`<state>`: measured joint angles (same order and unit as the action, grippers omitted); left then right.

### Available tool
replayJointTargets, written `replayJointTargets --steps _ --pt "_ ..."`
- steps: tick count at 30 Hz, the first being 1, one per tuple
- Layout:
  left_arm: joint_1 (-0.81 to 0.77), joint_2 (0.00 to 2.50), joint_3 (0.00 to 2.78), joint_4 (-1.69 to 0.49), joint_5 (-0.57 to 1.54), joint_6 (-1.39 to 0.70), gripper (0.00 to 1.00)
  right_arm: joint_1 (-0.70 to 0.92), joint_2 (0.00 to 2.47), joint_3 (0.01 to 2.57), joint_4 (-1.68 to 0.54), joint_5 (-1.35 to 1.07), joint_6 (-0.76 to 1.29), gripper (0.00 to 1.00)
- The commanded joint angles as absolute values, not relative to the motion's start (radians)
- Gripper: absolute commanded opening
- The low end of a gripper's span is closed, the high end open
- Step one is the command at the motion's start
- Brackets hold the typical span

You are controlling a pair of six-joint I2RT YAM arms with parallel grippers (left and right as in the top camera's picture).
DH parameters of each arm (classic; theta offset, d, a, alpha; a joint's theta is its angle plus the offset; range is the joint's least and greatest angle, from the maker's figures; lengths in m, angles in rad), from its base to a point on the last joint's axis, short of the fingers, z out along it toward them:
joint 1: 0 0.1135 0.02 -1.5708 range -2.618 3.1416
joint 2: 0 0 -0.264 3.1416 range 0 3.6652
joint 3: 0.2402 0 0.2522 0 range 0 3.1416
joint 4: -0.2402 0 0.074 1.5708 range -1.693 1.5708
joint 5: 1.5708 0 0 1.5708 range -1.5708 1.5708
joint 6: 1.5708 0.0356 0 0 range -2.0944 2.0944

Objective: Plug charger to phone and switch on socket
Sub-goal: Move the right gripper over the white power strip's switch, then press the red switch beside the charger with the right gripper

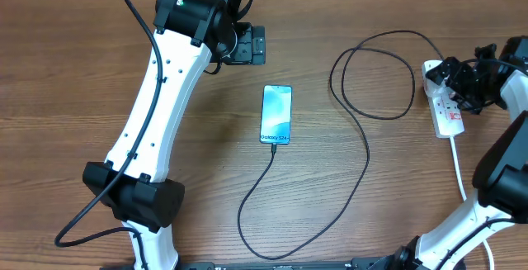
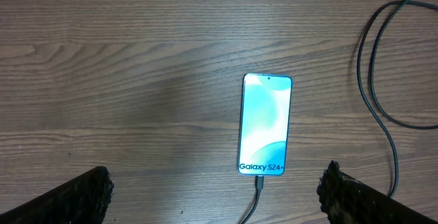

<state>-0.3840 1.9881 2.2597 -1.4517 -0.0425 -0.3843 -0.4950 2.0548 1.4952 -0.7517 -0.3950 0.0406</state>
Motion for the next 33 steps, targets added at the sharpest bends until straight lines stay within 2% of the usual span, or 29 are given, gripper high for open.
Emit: replayJointTargets --steps 1,33 --pt "-0.380 1.993 2.264 -1.454 -0.059 -0.366 1.00 -0.479 2.069 1.489 -0.745 -0.406 0.025 1.00" --pt "-0.380 1.993 2.265 -1.454 -0.059 -0.366 1.00 -0.478 2.084 1.478 -0.739 -0.406 0.002 1.00"
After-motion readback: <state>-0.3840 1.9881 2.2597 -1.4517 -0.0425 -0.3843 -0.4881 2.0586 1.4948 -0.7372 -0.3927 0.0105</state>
